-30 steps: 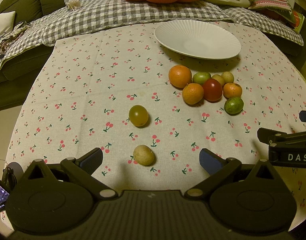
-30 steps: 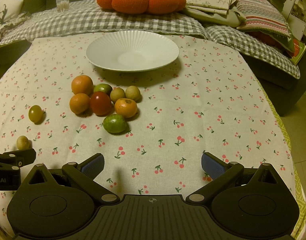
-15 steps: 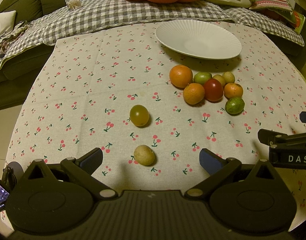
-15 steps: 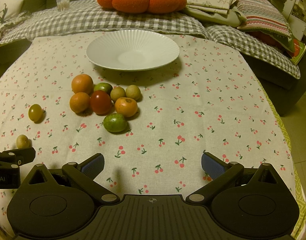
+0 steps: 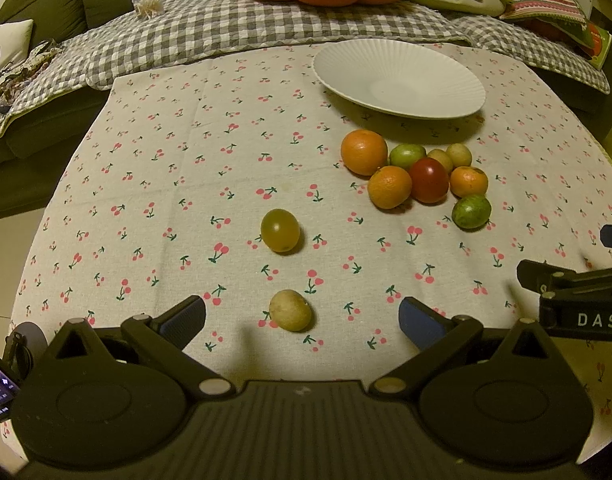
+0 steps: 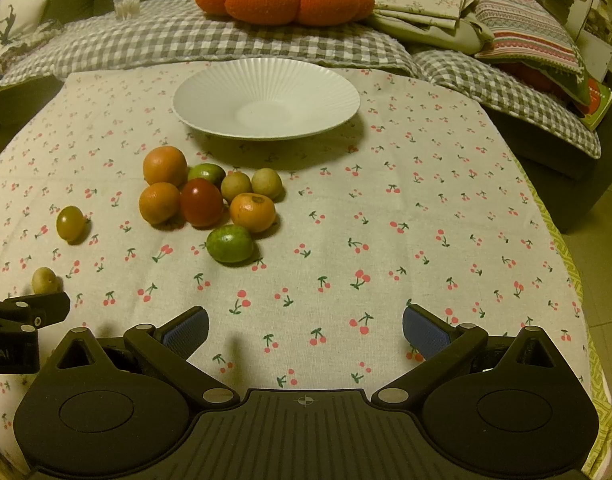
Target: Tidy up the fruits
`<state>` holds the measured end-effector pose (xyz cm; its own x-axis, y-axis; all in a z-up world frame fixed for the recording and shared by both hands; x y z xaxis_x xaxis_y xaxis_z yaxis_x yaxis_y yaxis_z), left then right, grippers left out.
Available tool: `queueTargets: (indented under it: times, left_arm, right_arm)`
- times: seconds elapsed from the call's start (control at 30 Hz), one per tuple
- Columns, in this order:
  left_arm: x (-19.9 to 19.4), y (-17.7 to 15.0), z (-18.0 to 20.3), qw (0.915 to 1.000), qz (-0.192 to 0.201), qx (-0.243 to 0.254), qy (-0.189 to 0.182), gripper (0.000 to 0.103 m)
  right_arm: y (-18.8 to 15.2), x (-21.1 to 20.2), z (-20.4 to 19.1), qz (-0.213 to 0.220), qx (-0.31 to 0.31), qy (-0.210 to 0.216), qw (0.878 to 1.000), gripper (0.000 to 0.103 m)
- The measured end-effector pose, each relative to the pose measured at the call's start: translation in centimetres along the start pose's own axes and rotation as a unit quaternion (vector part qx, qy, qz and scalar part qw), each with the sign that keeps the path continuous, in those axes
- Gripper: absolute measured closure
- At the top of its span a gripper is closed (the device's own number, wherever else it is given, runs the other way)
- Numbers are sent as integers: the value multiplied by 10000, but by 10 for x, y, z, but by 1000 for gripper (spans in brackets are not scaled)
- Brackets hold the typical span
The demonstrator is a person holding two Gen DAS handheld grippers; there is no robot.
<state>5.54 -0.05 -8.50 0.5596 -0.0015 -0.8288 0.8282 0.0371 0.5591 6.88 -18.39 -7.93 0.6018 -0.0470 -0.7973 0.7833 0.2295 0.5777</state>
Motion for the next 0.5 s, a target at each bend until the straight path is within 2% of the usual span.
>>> queueTargets:
  times: [0.2,0.5]
  left_arm:
    - [3,1,-2,10000,15,9,-33,1]
    - [16,9,-19,9993,-115,-132,-315,1]
  right_arm:
    - [0,0,1,2,-1,-12,10000,0]
    - [6,1,8,97,123,257,9995,0]
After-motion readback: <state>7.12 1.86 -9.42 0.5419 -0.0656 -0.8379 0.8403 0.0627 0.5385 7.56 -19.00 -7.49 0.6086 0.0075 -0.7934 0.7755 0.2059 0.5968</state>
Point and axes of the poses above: each gripper's, at about its wrist camera, not at the fingertips, and x roughly the way its jaws point, z to its right, y to its top, the point moved 10 cm from there along x, roughly the way its jaws point, and after that the axes turned 7 degrees about -x, right-handed, at the moved point
